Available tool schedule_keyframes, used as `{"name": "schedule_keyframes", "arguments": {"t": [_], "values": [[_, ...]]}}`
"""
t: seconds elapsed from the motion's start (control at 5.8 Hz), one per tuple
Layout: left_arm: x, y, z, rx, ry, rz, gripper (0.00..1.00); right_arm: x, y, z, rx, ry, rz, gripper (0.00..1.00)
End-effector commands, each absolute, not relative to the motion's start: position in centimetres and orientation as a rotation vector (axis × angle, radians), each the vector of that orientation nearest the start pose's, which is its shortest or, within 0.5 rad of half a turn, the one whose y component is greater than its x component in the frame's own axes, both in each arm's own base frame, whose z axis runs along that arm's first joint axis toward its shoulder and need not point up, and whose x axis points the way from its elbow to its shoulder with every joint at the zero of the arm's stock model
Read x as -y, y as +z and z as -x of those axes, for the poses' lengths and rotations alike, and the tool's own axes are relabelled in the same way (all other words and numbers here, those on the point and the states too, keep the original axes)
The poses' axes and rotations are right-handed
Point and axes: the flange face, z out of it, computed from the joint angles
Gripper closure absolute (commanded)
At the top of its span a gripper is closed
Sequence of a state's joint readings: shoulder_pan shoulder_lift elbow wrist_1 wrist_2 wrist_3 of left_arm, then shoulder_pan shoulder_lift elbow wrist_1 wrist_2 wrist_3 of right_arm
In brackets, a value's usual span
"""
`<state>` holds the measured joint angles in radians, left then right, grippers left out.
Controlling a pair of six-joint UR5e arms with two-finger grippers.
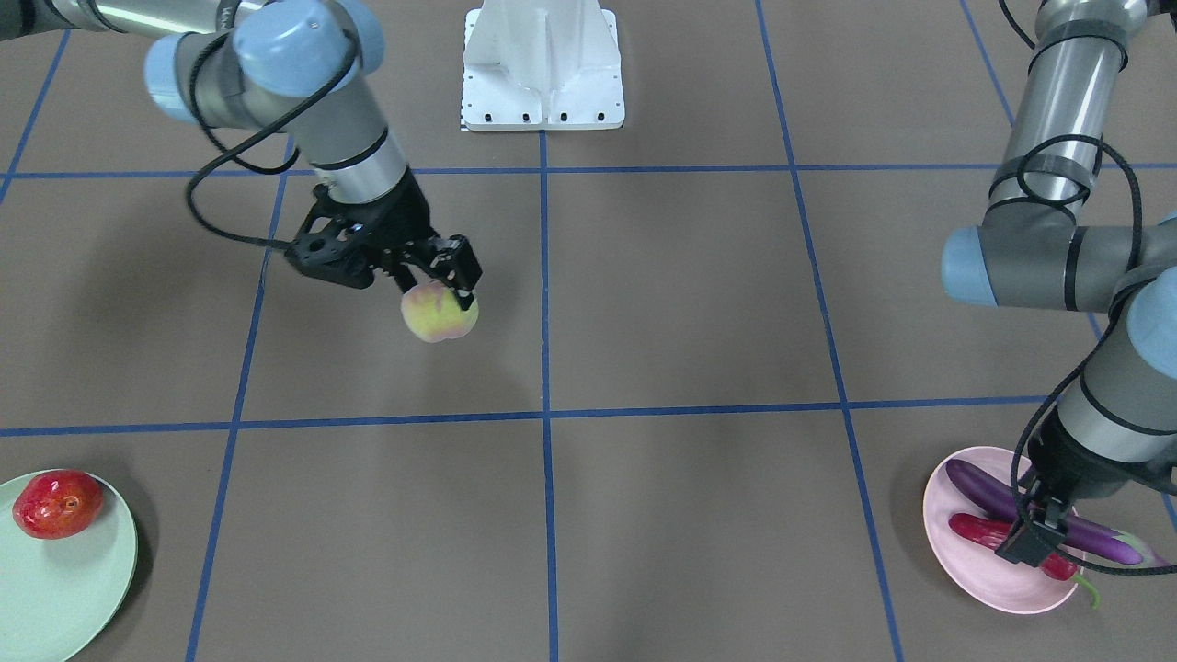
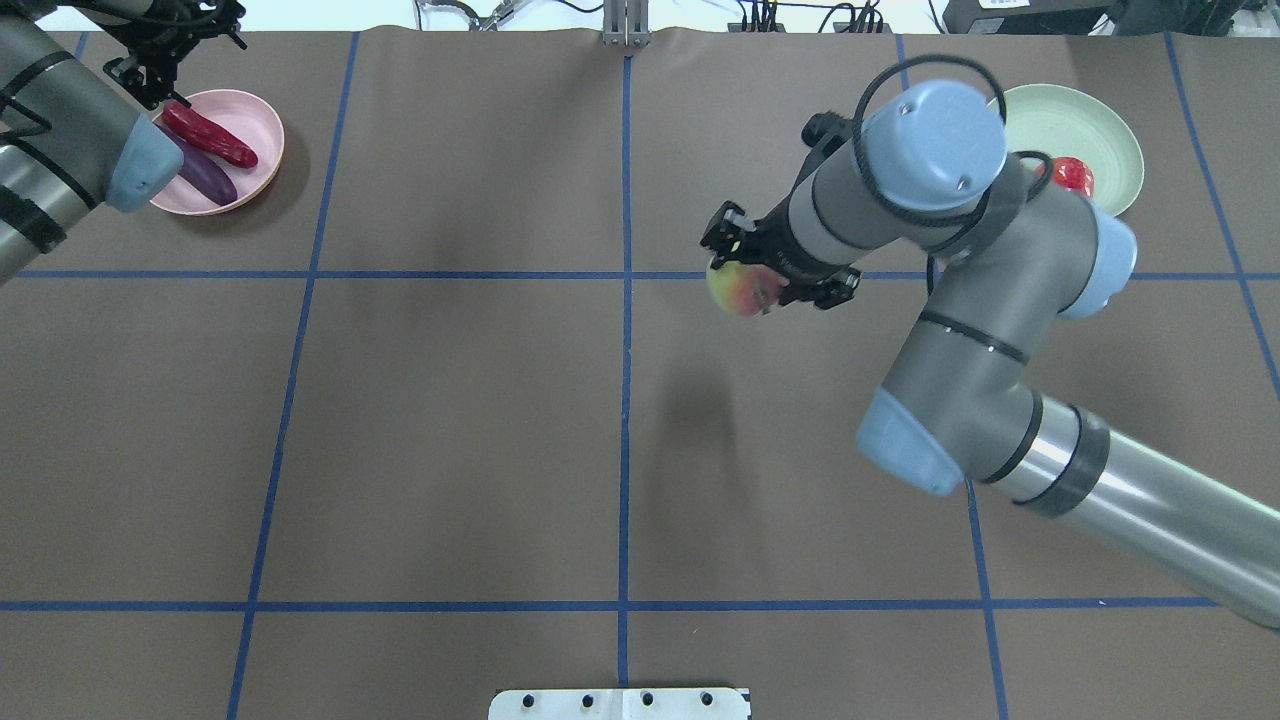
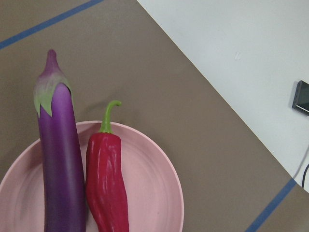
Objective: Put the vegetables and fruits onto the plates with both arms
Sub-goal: 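Carry the peach with the right gripper to the green plate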
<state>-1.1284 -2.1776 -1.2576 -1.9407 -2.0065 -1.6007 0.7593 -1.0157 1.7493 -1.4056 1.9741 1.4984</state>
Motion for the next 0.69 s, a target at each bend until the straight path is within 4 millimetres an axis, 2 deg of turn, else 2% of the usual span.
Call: {"name": "schedule_keyframes", "arguments": {"t": [0.0, 0.17, 0.34, 0.52], "values": [[64.3, 41.4, -21.6, -0.843, -0.78, -0.027, 0.0, 61.0, 31.9, 30.1, 0.848, 0.382, -0.073, 1.0], [59.0, 45.1, -19.2, -0.815, -0.549, -0.09, 0.0, 64.5, 36.2, 26.0, 0.799, 0.316, -0.081, 1.0], [56.5, 46.9, -17.7, -0.807, -0.374, -0.122, 0.0, 66.9, 41.2, 22.8, 0.746, 0.276, -0.064, 1.0], [56.2, 48.0, -15.0, -0.819, -0.285, -0.14, 0.0, 69.1, 45.9, 19.5, 0.713, 0.247, -0.027, 1.0]]}}
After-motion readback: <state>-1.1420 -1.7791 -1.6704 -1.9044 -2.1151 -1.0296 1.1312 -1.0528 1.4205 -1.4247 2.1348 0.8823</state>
